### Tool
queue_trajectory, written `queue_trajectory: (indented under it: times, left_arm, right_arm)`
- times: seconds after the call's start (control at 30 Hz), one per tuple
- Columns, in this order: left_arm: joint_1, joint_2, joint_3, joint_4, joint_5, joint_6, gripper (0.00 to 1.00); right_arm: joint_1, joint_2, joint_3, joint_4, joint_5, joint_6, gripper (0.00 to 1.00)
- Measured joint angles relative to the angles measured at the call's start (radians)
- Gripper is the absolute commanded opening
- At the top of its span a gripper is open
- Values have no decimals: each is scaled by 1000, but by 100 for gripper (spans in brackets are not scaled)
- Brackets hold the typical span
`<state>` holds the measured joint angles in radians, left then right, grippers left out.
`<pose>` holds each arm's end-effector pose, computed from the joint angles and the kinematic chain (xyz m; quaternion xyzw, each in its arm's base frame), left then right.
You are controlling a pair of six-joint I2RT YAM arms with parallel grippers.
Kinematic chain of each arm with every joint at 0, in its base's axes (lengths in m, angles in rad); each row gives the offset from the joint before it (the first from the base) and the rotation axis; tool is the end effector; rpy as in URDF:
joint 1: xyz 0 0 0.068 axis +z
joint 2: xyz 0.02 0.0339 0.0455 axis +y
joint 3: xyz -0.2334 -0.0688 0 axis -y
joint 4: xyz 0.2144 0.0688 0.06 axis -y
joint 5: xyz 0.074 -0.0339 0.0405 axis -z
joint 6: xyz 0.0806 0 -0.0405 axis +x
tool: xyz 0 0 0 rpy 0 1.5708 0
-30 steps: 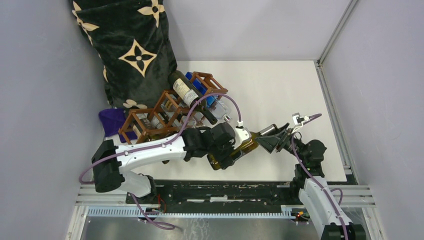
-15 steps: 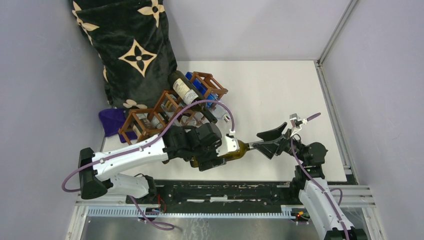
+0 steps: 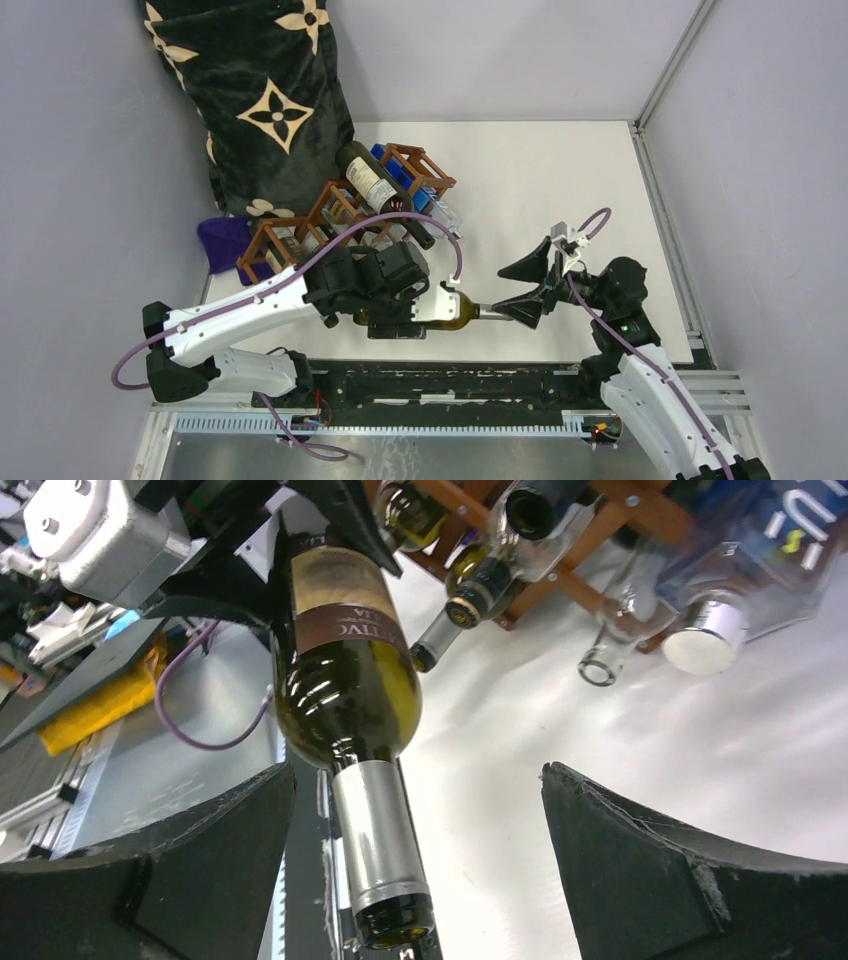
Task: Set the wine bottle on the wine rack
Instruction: Pick up the wine bottle from the corner of the board.
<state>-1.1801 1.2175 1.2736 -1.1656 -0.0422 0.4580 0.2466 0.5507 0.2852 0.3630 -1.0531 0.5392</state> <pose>0.0864 -0.2009 0.2660 0.7077 0.6682 -0.0615 0.2211 0.1352 0.1063 0.2484 -0.2836 0.6289 0.5571 0.4623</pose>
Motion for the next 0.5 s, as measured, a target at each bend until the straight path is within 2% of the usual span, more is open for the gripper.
queue_trajectory:
  times: [0.13,0.3,0.5]
  left_arm:
    - [0,1,4,-33,-8,41,2]
    - [0,19,14,-60,-8,71,2]
    - [-2,48,35,-70,-5,74,2]
  right_arm:
    - [69,45,83,-201,2,-151,98]
    - [143,104,132,-367,27,-272,97]
    - [247,181,169,-497,68,-362,89]
